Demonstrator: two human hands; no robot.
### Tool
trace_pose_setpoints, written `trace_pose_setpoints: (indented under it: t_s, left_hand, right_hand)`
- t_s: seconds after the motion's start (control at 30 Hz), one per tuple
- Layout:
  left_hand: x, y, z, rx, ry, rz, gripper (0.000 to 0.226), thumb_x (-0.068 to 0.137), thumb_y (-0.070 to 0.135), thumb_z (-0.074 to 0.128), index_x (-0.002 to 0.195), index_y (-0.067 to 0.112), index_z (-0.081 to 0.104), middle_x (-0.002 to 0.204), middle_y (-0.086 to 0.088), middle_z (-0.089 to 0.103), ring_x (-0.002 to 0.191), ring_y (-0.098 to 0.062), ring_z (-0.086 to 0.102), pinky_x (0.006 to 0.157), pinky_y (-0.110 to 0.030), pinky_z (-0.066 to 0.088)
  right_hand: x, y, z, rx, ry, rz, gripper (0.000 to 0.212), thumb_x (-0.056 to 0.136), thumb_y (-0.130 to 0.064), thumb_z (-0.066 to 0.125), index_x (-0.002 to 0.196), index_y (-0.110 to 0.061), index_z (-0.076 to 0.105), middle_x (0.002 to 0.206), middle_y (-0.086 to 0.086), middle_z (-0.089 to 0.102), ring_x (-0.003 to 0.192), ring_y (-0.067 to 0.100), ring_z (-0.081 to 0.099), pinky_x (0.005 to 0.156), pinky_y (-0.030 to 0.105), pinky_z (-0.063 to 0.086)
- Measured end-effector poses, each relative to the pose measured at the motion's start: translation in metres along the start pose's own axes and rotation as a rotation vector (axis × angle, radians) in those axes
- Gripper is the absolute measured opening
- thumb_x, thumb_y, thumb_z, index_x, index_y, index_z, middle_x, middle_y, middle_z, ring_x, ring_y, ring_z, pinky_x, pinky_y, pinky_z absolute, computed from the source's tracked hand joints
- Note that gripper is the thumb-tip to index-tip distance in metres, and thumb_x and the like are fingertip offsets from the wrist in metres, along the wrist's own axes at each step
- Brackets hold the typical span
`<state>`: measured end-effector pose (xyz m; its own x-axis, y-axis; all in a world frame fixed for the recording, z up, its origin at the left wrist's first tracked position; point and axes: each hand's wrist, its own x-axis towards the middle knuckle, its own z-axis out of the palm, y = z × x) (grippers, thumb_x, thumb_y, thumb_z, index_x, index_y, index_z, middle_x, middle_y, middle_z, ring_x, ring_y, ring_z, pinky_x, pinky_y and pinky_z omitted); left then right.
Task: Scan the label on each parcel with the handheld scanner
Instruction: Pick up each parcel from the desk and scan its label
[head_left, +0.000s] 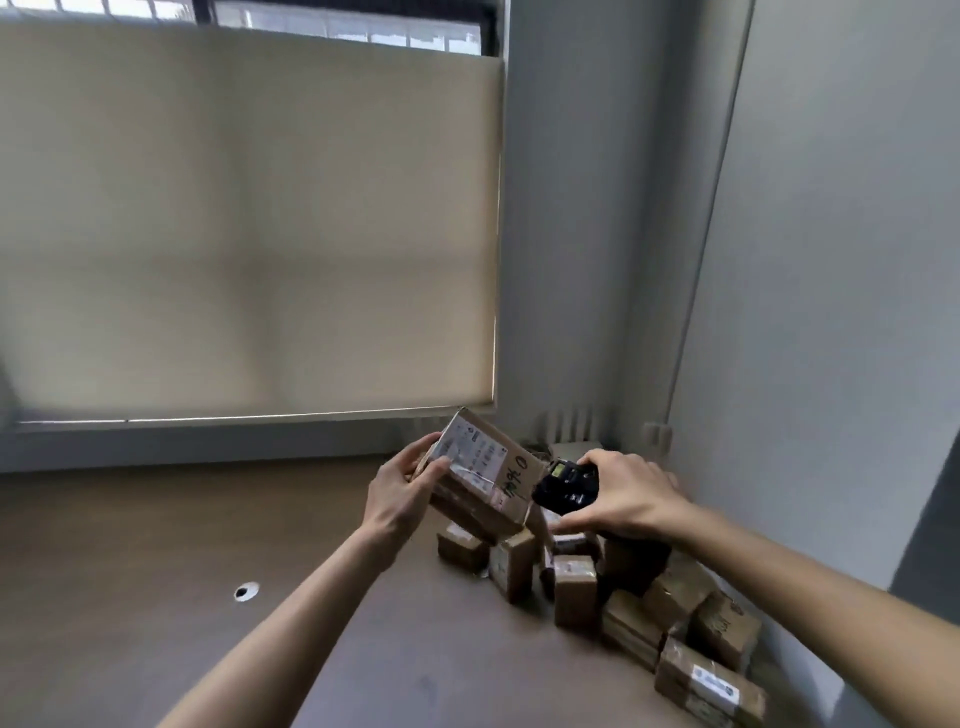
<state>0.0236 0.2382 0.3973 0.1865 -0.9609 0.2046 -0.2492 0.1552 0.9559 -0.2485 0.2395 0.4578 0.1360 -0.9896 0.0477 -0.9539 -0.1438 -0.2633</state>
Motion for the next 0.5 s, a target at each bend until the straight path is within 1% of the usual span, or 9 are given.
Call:
trace_pose_setpoints:
  t_s: [0.07,0.13,0.2,0.27,0.3,0.33,0.4,0.43,0.5]
  left_hand:
    - [-0.013,-0.006,-0.046,-0.022,0.051,-0.023,0.042,0.087,0.047,0.069,0.128,0.043,0.066,0.110,0.000,0.075,0.101,-0.012,0.069,0.080,-0.022,0.050]
    - [-0.031,-0.010,-0.095,-0.057,0.110,-0.048,0.038,0.090,0.043,0.068,0.128,0.042,0.065,0.107,-0.001,0.076,0.102,-0.015,0.070,0.081,-0.024,0.051]
    - [-0.051,-0.017,-0.149,-0.100,0.197,-0.087,0.038,0.092,0.036,0.068,0.130,0.038,0.064,0.104,-0.005,0.076,0.101,-0.020,0.070,0.082,-0.028,0.052]
    - [-0.075,-0.021,-0.204,-0.151,0.289,-0.126,0.041,0.096,0.027,0.066,0.136,0.029,0.061,0.107,-0.007,0.074,0.102,-0.020,0.068,0.091,-0.034,0.054]
    - [-0.088,-0.022,-0.232,-0.168,0.327,-0.144,0.043,0.097,0.025,0.065,0.139,0.027,0.058,0.108,-0.006,0.072,0.103,-0.019,0.067,0.097,-0.037,0.053]
    - [-0.102,-0.022,-0.259,-0.182,0.363,-0.160,0.045,0.098,0.023,0.063,0.141,0.027,0.055,0.108,-0.003,0.070,0.104,-0.019,0.066,0.098,-0.038,0.053]
    - [-0.134,-0.023,-0.312,-0.212,0.427,-0.191,0.049,0.098,0.019,0.061,0.144,0.031,0.050,0.108,0.000,0.069,0.105,-0.021,0.067,0.092,-0.036,0.054]
    - [-0.151,-0.024,-0.338,-0.214,0.455,-0.210,0.053,0.097,0.017,0.061,0.145,0.035,0.047,0.108,0.000,0.070,0.106,-0.022,0.067,0.089,-0.036,0.054]
    - [-0.190,-0.026,-0.386,-0.170,0.477,-0.231,0.068,0.088,0.022,0.067,0.147,0.043,0.041,0.110,-0.001,0.072,0.107,-0.025,0.068,0.092,-0.040,0.053]
  right_hand:
    - [0.001,-0.044,0.012,0.088,-0.030,-0.056,0.090,0.053,-0.082,0.082,0.126,-0.034,0.062,0.124,-0.009,0.070,0.115,0.019,0.065,0.090,0.033,0.052]
    - [0.001,-0.094,0.028,0.176,-0.061,-0.122,0.090,0.049,-0.084,0.081,0.123,-0.035,0.063,0.120,-0.011,0.072,0.110,0.016,0.066,0.092,0.033,0.054]
    - [-0.001,-0.148,0.047,0.304,-0.099,-0.188,0.083,0.051,-0.077,0.085,0.119,-0.035,0.062,0.118,-0.011,0.072,0.107,0.012,0.067,0.095,0.033,0.055]
    - [-0.008,-0.206,0.067,0.419,-0.150,-0.267,0.077,0.058,-0.065,0.091,0.120,-0.032,0.062,0.116,-0.009,0.071,0.106,0.011,0.066,0.095,0.032,0.054]
    - [-0.013,-0.236,0.076,0.464,-0.169,-0.310,0.079,0.057,-0.063,0.092,0.122,-0.030,0.062,0.116,-0.009,0.071,0.106,0.011,0.066,0.095,0.032,0.054]
    - [-0.019,-0.266,0.086,0.509,-0.180,-0.353,0.084,0.053,-0.063,0.092,0.124,-0.029,0.063,0.115,-0.009,0.071,0.106,0.011,0.067,0.096,0.030,0.053]
    - [-0.032,-0.324,0.106,0.605,-0.201,-0.428,0.087,0.050,-0.062,0.092,0.125,-0.028,0.065,0.114,-0.011,0.073,0.106,0.008,0.069,0.093,0.023,0.053]
    - [-0.040,-0.352,0.115,0.649,-0.220,-0.460,0.081,0.056,-0.056,0.094,0.126,-0.027,0.066,0.113,-0.012,0.073,0.104,0.005,0.069,0.089,0.018,0.051]
    - [-0.058,-0.406,0.131,0.727,-0.259,-0.525,0.071,0.064,-0.044,0.097,0.126,-0.027,0.068,0.111,-0.014,0.074,0.099,-0.004,0.067,0.081,0.007,0.046]
